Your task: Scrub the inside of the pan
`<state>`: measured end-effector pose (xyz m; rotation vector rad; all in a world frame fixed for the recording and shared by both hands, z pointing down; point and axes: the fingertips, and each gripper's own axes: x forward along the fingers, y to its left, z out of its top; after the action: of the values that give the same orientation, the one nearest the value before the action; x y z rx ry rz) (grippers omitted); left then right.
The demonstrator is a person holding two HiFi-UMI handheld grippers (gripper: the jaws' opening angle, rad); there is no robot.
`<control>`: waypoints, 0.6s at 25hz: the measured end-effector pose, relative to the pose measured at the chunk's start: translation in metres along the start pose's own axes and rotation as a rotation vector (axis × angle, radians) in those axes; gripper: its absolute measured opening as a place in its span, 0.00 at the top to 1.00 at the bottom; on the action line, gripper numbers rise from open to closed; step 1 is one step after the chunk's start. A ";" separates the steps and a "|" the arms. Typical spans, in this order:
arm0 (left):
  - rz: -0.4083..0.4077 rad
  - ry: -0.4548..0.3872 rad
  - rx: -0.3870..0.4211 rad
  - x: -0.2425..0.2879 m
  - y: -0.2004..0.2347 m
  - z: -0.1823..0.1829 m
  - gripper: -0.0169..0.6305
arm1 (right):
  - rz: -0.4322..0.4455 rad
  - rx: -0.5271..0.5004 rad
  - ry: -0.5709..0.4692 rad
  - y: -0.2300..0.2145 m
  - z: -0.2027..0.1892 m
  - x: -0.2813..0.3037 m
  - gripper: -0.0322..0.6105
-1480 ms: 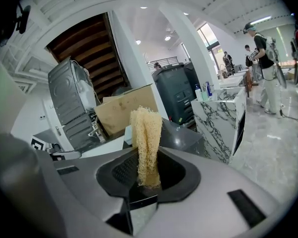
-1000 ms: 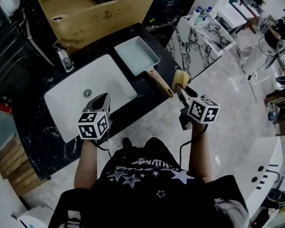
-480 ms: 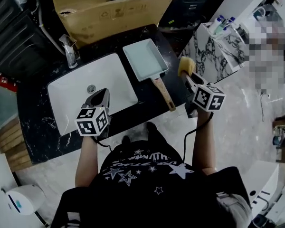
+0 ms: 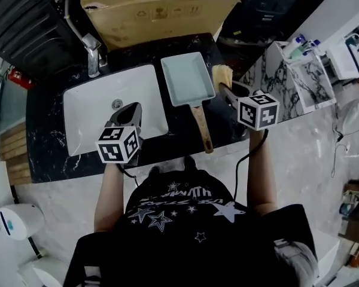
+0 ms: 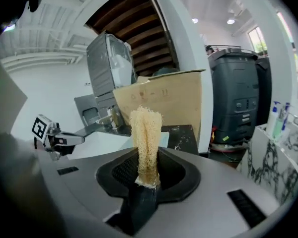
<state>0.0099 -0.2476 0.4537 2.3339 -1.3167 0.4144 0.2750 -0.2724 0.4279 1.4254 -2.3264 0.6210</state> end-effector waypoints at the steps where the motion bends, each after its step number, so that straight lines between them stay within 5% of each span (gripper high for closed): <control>1: 0.015 -0.002 0.000 0.000 0.000 0.001 0.96 | 0.023 -0.041 0.021 0.002 0.003 0.009 0.81; 15: 0.168 -0.008 -0.046 0.003 0.011 0.006 0.96 | 0.170 -0.588 0.283 0.025 0.016 0.125 0.81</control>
<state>0.0017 -0.2576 0.4524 2.1977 -1.5156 0.4217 0.1972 -0.3637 0.4723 0.8236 -2.1593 0.1371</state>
